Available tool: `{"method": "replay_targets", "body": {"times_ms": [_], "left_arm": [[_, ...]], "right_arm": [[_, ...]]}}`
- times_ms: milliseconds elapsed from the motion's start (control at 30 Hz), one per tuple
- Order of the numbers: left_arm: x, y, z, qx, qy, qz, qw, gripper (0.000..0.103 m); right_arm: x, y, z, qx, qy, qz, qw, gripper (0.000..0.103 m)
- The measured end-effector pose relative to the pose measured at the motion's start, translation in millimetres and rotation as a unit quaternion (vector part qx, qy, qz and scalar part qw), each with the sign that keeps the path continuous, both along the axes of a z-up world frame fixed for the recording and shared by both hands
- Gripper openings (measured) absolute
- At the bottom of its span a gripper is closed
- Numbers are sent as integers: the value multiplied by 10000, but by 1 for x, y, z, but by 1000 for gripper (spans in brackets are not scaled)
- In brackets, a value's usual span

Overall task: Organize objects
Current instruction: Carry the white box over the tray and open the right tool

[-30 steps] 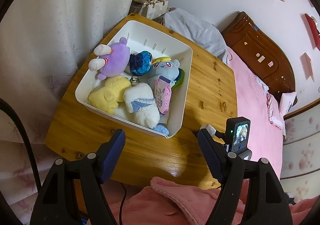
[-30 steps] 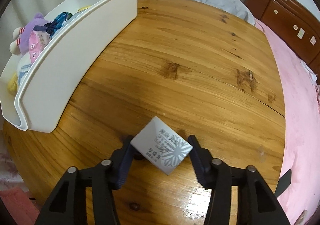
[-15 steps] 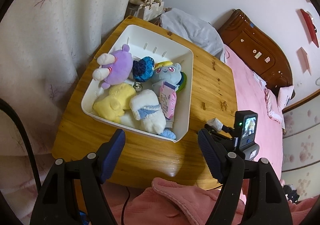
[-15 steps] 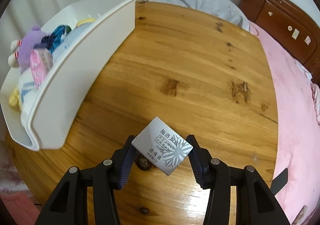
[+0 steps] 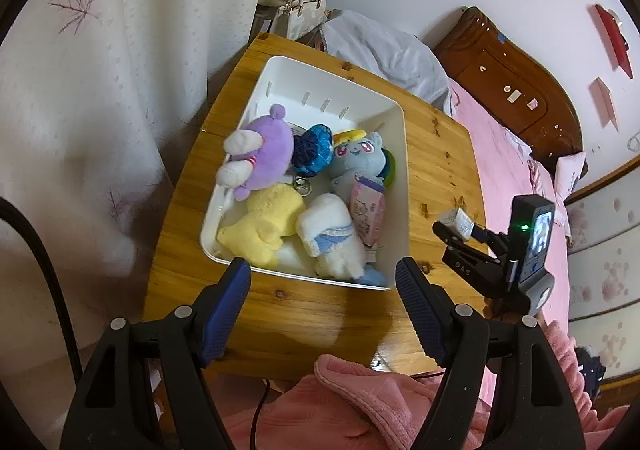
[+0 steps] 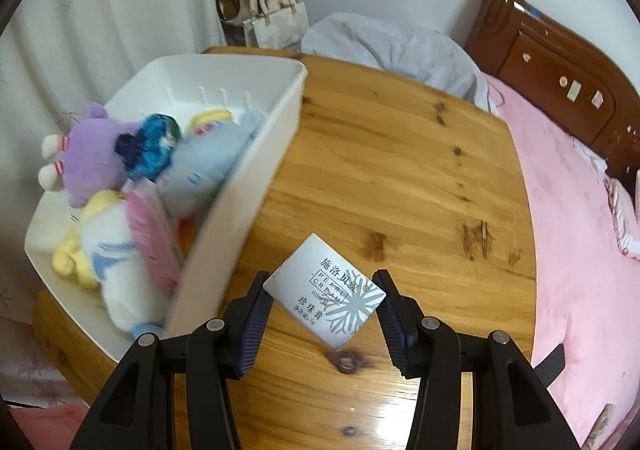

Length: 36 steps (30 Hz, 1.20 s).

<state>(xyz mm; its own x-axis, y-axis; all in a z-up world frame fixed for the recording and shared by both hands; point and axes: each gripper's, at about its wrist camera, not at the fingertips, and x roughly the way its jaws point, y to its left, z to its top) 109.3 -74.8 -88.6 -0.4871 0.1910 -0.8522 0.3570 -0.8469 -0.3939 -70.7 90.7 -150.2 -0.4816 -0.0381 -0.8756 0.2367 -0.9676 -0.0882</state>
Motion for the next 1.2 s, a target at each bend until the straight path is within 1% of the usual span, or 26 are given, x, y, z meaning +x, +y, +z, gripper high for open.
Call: {"method": "replay_targets", "body": {"times_ms": [100,300,500,567,667,867,900,967,1100,1200], "left_arm": [[0,-10,-1,14,-17,-82,10000,78],[0,-28,-4,10,-14,-367,9993,78],[2,-39,-9,95,-64,-641,9979,78],[2,-40,-10,123,-78,-715,9973,78],[4,-36,-12,201,-92,-888,9958,78],[6,-26,-13,206,-122,-1142,9932,78],[7,-25,-14,166,-150,-1159,9930,78],[8,-23,-15,146,-193,-1159,9930,78],[12,-18,-14,82,-238,-1086,9938,78],[15,-9,-17,16,-350,-1037,9940,78]], "right_arm": [[0,-18,10,4,69,63,10000,52],[4,-44,16,76,100,-65,9999,52],[15,-66,22,-89,98,-189,9997,52],[18,-73,22,-191,57,-215,9996,52],[21,-84,20,-207,-37,-180,9996,52],[28,-97,21,-402,-176,-220,9988,53],[30,-98,21,-413,-179,-238,9987,54],[32,-98,21,-431,-190,-262,9985,63],[34,-93,21,-527,-241,-307,9978,66],[39,-84,23,-755,-278,-457,9957,71]]}}
